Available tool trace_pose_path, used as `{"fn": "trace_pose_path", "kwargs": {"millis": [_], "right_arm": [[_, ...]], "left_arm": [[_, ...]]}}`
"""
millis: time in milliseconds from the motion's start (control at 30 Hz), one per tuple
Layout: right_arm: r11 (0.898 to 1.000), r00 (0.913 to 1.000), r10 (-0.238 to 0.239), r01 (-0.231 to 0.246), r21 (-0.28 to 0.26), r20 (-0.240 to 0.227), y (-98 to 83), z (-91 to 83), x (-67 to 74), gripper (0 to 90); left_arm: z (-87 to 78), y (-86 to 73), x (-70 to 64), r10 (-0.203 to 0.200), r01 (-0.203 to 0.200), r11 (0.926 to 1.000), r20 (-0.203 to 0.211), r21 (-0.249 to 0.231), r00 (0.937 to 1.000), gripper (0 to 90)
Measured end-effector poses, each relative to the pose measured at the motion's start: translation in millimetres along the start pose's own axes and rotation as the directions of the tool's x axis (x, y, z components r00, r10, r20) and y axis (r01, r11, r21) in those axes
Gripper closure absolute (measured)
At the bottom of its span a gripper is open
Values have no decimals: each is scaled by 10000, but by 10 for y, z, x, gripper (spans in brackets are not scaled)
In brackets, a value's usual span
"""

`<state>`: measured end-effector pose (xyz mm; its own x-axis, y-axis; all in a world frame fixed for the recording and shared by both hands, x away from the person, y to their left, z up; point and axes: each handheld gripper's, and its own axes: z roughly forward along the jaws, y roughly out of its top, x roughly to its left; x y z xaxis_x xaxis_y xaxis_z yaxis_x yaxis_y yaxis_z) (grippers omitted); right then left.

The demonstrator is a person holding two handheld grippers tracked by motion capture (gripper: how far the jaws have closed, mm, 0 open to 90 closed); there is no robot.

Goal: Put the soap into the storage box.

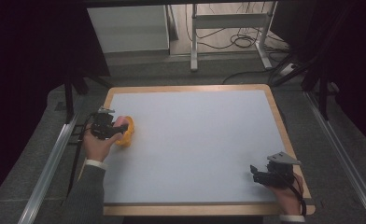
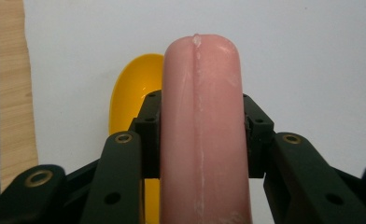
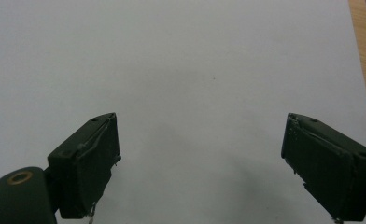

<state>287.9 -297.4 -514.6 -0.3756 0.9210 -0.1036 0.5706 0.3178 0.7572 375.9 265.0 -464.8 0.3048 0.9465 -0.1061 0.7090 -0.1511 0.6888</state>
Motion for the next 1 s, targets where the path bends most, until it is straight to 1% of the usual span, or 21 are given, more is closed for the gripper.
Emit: {"fn": "trace_pose_path", "kwargs": {"millis": [300, 633, 967, 1000], "right_arm": [[10000, 10000, 8, -8, 21, 19, -5, 6, -2, 112], [10000, 10000, 0, 0, 28, 15, -6, 8, -2, 112], [10000, 10000, -10, 10, 49, 23, -9, 12, -5, 112], [10000, 10000, -7, 7, 49, 24, -10, 12, -5, 112]], "left_arm": [[108, 21, 31, -67, 69, 9997, -114, 221, 9999, 600], [204, 23, 57, -169, 178, 9992, -256, 351, 9995, 600], [351, -57, 99, -312, 335, 9971, -342, 685, 9989, 600], [362, -65, 104, -280, 305, 9968, -345, 732, 9990, 600]]}}
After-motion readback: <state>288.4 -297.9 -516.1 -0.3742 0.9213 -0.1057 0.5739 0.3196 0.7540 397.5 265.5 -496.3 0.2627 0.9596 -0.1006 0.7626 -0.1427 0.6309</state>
